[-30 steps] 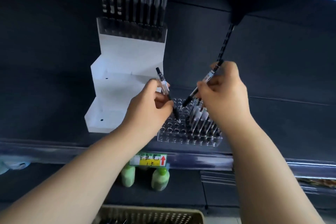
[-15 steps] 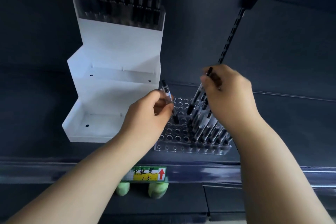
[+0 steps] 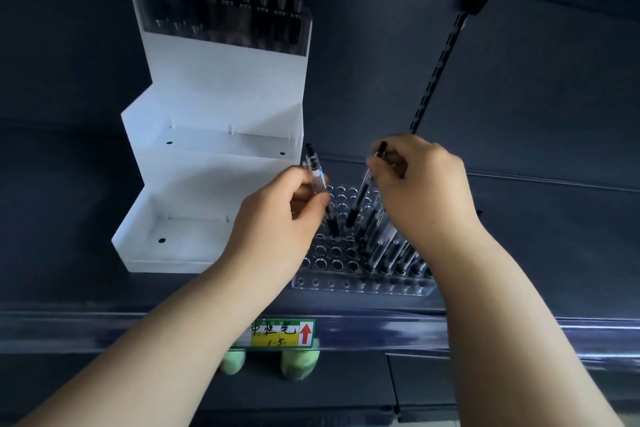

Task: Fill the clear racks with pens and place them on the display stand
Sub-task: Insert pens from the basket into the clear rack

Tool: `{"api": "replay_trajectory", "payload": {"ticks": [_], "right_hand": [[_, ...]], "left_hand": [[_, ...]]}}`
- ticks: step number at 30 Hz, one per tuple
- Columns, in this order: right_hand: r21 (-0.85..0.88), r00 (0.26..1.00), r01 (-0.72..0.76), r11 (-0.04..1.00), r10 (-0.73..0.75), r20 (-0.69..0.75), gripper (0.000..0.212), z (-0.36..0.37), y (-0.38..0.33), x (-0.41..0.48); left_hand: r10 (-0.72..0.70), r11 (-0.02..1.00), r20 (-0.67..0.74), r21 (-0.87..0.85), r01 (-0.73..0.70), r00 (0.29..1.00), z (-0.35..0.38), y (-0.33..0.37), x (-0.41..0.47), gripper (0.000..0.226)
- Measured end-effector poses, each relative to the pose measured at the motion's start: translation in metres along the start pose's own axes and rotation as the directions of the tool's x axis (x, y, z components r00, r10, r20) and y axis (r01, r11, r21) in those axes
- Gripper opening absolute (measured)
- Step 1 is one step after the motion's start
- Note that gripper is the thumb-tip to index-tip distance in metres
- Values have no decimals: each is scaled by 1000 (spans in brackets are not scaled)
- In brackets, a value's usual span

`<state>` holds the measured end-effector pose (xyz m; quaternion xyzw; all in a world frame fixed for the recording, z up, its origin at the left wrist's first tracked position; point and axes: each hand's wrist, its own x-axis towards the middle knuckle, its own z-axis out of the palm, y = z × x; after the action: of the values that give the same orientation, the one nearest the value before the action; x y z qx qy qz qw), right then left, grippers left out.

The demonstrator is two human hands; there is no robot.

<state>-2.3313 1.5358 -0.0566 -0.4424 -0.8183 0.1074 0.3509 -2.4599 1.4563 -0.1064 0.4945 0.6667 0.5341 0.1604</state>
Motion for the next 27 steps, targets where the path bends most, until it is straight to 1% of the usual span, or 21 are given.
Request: {"api": "replay_trajectory", "payload": {"ticks": [4, 8, 11, 14, 16, 19, 22, 24, 27], "right_hand": [[-113, 999, 15, 993, -19, -35, 24, 2, 2, -3], [-283, 995, 78, 956, -90, -30, 15, 4, 3, -5], [-328, 986, 122, 937, -152, -67, 11, 3, 2, -6], [-364, 980, 123, 923, -170, -101, 10, 2, 2, -7], [-354, 982, 113, 928, -160, -105, 11, 0, 3, -7], [-317, 985, 105, 943, -143, -97, 17, -4, 6, -8], [-258, 985, 96, 961, -128, -113, 19, -8, 8, -8], [-215, 984, 87, 973, -118, -136, 18, -11, 10, -9], [-171, 984, 70, 983, -96, -149, 17, -16, 13, -12]], "left_hand": [[6, 1000, -6, 26, -6, 1000, 0, -1, -1, 5], [8, 1000, 3, 4, -8, 1000, 1, -1, -2, 6], [15, 1000, 20, -6, -15, 1000, 3, -1, -2, 6], [52, 999, 46, -16, -52, 998, 6, 1, 0, 8], [82, 997, 68, 6, -82, 994, 10, 2, 3, 9], [139, 986, 87, 85, -146, 986, 15, 3, 7, 10], [196, 966, 114, 148, -212, 974, 23, 4, 12, 10], [221, 943, 178, 213, -256, 959, 31, 4, 16, 14], [200, 920, 267, 281, -274, 943, 42, 2, 16, 21]]}}
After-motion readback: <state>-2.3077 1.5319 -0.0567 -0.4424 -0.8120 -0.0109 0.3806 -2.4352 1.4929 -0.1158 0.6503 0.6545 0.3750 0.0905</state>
